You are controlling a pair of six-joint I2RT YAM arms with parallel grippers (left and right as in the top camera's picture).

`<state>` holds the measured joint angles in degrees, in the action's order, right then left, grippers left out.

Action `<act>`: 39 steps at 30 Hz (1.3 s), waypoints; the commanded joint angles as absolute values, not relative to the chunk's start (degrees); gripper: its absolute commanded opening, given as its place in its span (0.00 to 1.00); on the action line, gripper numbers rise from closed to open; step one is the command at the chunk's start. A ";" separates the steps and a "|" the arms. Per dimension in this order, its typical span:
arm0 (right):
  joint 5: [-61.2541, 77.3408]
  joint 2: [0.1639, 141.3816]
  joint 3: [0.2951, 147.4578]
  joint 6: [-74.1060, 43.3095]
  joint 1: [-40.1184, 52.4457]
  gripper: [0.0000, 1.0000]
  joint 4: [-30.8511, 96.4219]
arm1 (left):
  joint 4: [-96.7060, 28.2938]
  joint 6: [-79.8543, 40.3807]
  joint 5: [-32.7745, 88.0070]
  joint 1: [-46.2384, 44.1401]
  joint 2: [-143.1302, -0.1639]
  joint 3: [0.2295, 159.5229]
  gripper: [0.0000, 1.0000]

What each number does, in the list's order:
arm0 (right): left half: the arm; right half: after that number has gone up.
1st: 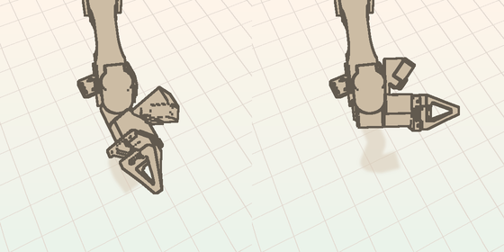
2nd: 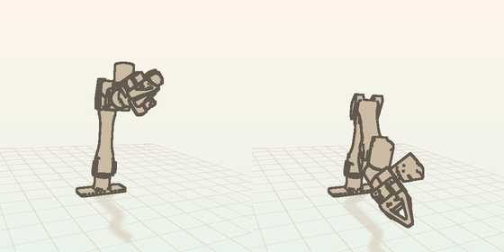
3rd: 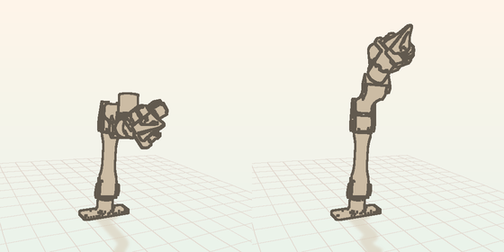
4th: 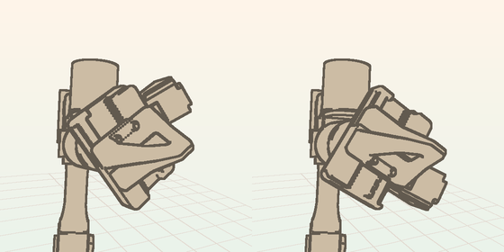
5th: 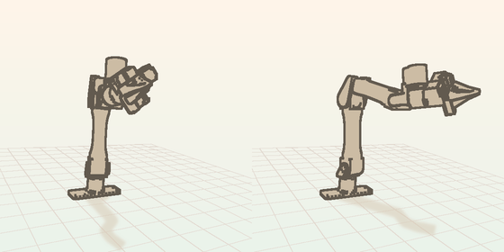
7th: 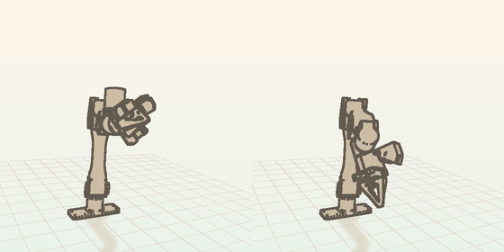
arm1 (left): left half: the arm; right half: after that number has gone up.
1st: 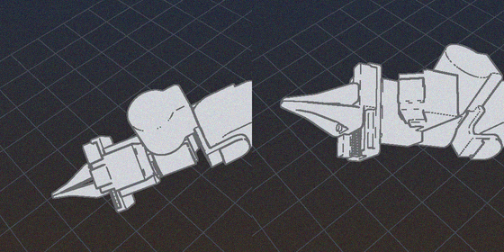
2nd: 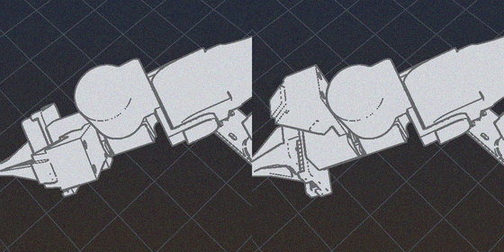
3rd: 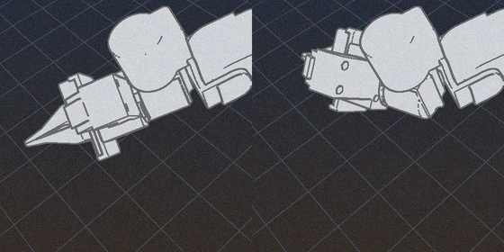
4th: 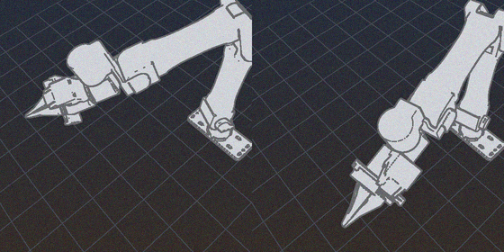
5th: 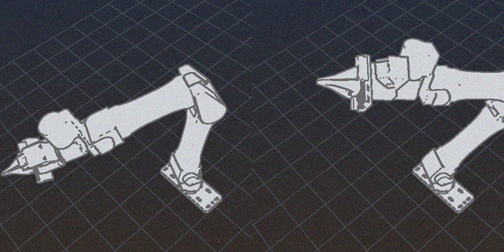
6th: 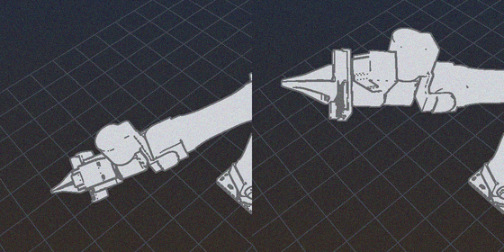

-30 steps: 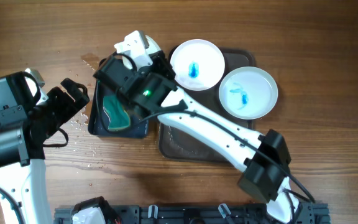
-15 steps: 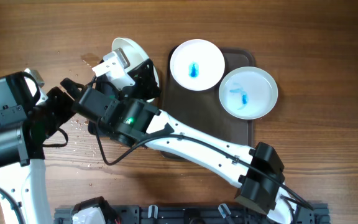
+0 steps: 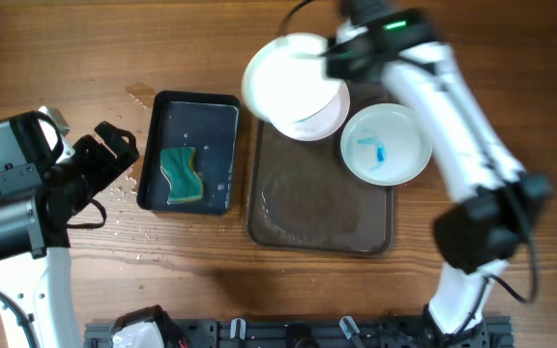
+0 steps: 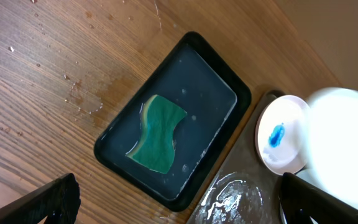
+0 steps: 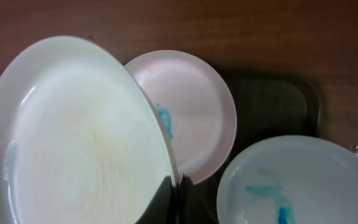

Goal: Clean dirty plates on tray and stack at the side

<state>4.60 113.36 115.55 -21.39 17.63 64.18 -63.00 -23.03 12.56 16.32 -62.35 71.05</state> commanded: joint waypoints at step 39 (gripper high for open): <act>0.01 92.27 58.72 -10.52 -3.09 0.56 29.61 | -62.85 -22.68 13.47 16.69 -62.35 72.07 1.00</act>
<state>7.11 84.99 58.46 -11.66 -3.40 32.40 -62.98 -23.03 12.58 16.32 -62.35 71.11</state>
